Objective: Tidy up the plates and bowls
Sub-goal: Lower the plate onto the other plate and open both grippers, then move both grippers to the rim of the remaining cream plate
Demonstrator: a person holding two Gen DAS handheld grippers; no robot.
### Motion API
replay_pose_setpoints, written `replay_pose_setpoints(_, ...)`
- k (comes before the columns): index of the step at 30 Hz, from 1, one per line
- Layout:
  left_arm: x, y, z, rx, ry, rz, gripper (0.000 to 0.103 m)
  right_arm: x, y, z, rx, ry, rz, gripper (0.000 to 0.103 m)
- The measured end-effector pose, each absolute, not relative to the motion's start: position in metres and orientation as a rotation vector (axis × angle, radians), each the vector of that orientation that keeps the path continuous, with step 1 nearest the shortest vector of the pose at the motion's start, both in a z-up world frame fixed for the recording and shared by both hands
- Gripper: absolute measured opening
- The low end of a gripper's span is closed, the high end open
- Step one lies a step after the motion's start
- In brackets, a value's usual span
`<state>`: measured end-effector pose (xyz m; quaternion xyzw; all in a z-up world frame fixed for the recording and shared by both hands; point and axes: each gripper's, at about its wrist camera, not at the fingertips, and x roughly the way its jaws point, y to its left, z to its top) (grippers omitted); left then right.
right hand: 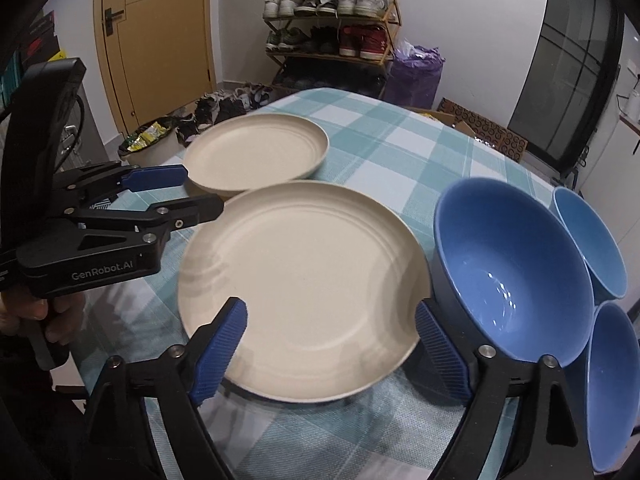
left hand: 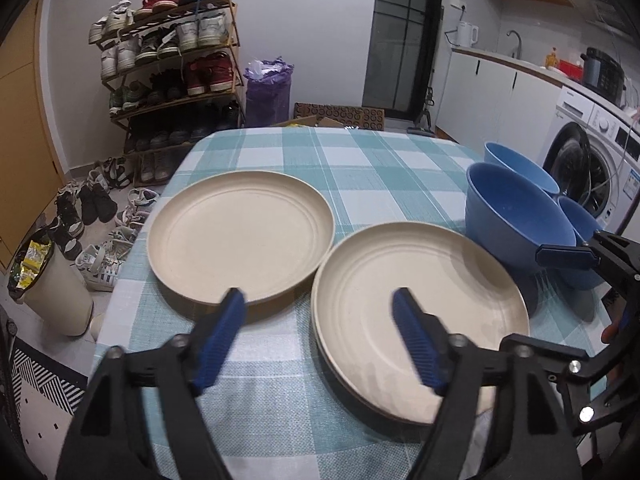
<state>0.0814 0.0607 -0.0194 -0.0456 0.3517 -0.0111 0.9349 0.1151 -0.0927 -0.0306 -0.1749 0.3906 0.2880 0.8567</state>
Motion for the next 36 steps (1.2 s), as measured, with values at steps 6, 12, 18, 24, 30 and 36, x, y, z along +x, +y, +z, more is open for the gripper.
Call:
replay_pose_setpoints(6,0.078,0.066,-0.011,-0.067,0.681,0.022,0.103,0.124,-0.089,-0.01,-0.271,0.794,0.636,0.1)
replay_pose_setpoints(12,0.077,0.083,-0.004,-0.106,0.673,0.035,0.103,0.146,-0.079,0.002,-0.227,0.799,0.598,0.1)
replay_pose_setpoints(18,0.078,0.112,-0.001,-0.182,0.671,0.095,0.103,0.163,-0.069,0.012,-0.187,0.806,0.614,0.101)
replay_pose_setpoints(24,0.082,0.131,-0.007,-0.228,0.683,0.142,0.103,0.172,-0.057,0.019,-0.192,0.794,0.636,0.101)
replay_pose_setpoints(30,0.087,0.144,-0.007,-0.254,0.678,0.169,0.103,0.184,-0.045,0.018,-0.186,0.8,0.639,0.101)
replay_pose_setpoints(36,0.096,0.151,-0.008,-0.253,0.68,0.194,0.103,0.195,-0.038,0.018,-0.178,0.805,0.64,0.101)
